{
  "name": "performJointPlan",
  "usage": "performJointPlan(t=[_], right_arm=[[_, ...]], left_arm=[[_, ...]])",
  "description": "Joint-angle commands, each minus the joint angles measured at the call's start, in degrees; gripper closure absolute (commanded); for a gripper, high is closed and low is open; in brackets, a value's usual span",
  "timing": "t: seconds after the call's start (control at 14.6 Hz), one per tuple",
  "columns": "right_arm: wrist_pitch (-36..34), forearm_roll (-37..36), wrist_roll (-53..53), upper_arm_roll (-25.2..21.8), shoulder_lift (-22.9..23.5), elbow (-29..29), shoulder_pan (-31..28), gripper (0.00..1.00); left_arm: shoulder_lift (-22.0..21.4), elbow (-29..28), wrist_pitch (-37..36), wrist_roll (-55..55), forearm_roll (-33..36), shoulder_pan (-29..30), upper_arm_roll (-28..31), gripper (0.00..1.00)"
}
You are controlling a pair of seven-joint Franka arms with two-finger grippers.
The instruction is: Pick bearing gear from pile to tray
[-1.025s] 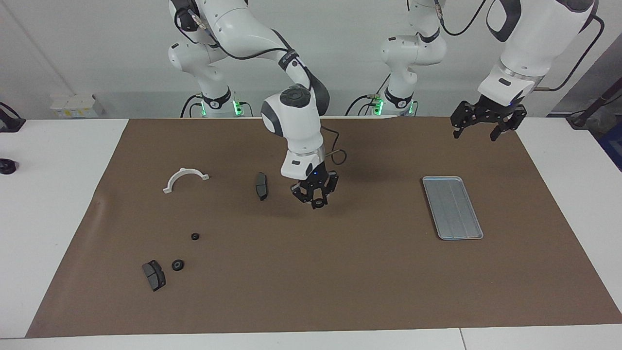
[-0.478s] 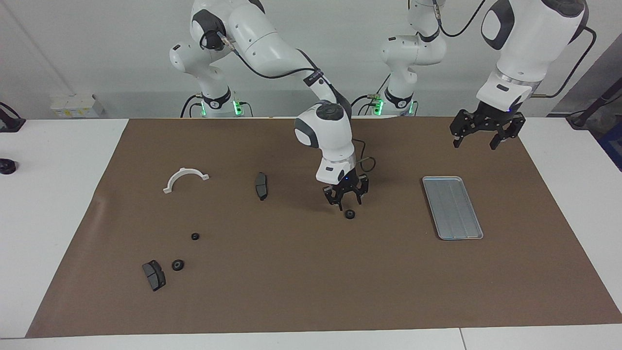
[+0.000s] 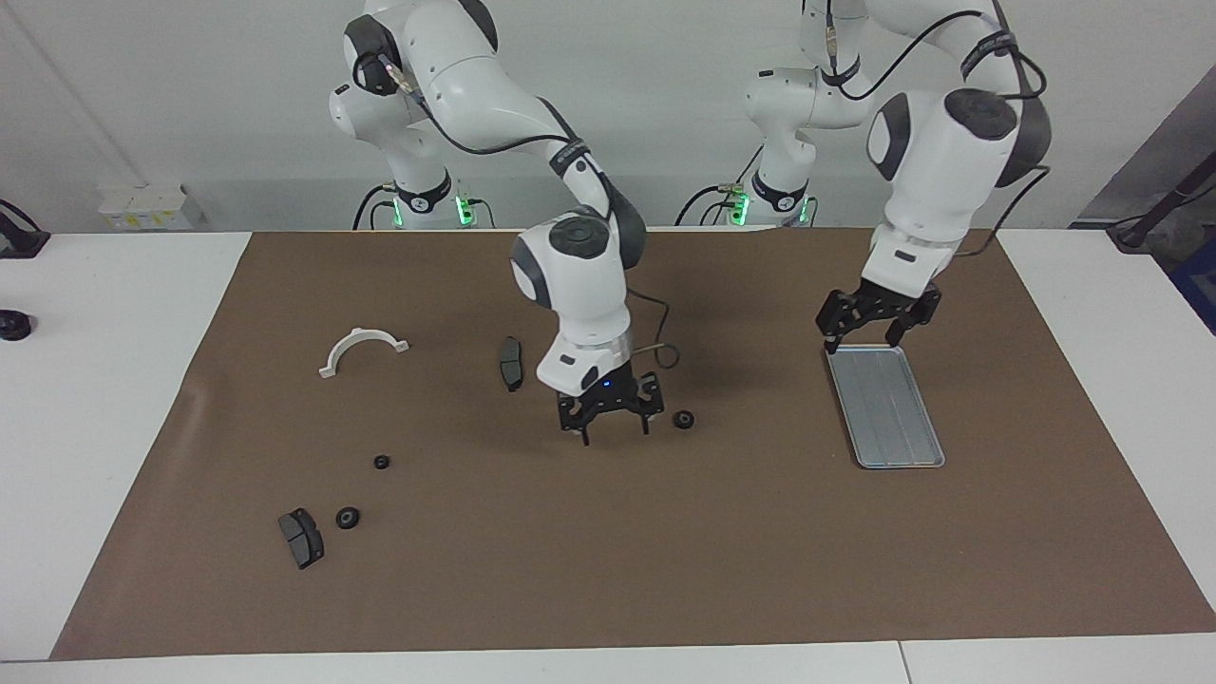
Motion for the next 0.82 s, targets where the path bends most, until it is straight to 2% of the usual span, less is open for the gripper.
performJointPlan(t=[0.0,0.14,0.27,0.34,0.75], right_arm=[[-2.60,0.08,-6.93,1.33,-0.72,-0.03,-7.71,0.06],[-2.95,-0.10,-10.98,1.24,-0.71,-1.08,-12.54,0.08],[-3.04,-0.10,-16.60,1.24,-0.80,-2.93,-17.20,0.13],[-3.04,-0.01,-18.10,1.24,-0.98,-4.15,-19.05,0.15],[-3.22,-0.01,-19.08,1.24,-3.00,-11.80,-23.19,0.31]], left_arm=[[2.04,-3.41,7.55,-12.10,2.75,-4.75,0.79,0.00],[7.12,-2.29,10.48,-23.16,5.99,-9.83,0.88,0.00],[11.96,-0.35,12.67,-34.42,11.79,-12.83,0.79,0.00],[13.37,0.00,13.55,-37.95,12.60,-14.15,0.88,0.00],[18.83,1.67,17.96,-47.48,12.78,-16.36,0.88,0.00]])
